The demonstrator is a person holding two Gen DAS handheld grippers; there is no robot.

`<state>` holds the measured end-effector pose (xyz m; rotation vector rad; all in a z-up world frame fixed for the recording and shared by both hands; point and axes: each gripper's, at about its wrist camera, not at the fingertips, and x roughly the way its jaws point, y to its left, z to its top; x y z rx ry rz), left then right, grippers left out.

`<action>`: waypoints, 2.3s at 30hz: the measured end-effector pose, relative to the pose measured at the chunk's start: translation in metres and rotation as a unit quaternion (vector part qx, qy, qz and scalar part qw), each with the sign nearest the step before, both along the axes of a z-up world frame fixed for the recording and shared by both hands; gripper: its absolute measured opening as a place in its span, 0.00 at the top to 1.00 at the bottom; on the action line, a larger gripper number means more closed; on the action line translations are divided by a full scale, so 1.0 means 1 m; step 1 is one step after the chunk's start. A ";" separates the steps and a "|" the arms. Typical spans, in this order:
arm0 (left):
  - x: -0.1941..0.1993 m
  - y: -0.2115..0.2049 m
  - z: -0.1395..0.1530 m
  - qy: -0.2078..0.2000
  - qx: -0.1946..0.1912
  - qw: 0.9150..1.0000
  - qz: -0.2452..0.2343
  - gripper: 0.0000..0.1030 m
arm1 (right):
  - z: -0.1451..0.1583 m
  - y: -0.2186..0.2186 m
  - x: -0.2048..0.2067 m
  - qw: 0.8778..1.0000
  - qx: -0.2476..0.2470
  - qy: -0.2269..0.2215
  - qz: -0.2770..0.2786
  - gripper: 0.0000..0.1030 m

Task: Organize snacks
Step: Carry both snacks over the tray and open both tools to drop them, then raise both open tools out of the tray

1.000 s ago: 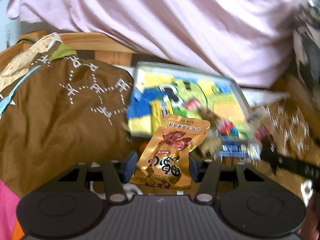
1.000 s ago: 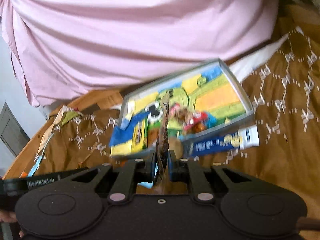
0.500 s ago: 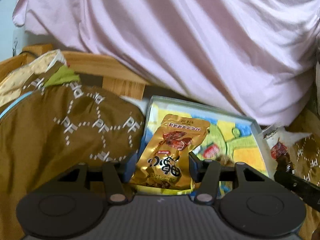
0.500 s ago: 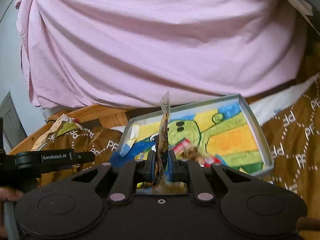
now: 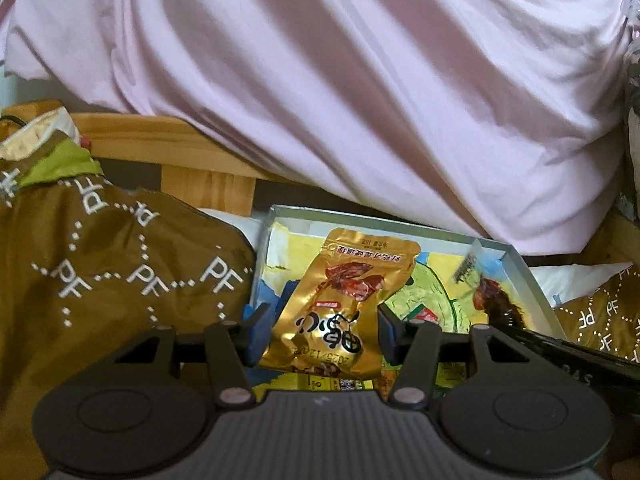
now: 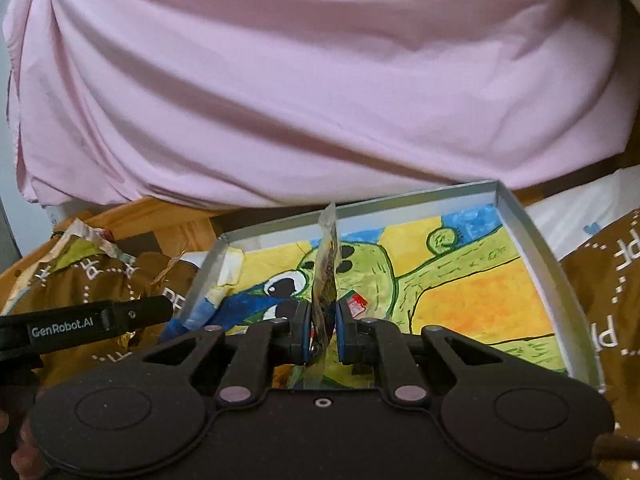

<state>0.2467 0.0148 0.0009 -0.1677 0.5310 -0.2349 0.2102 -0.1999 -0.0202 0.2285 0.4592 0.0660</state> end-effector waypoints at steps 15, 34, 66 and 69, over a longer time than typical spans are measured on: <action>0.021 -0.007 -0.032 0.038 0.012 0.999 -0.005 0.44 | -0.032 0.007 0.029 0.999 0.017 0.035 0.004 0.88; 0.026 -0.001 -0.048 0.092 -0.031 0.995 -0.006 0.27 | -0.033 0.005 0.025 0.999 0.032 0.040 -0.002 0.62; -0.085 0.012 0.067 -0.099 -0.007 0.995 -0.002 0.00 | 0.055 -0.010 -0.100 0.994 0.005 -0.100 -0.036 0.01; -0.099 0.014 0.068 -0.103 -0.003 0.995 -0.003 0.00 | 0.057 -0.013 -0.116 0.995 0.013 -0.096 -0.027 0.01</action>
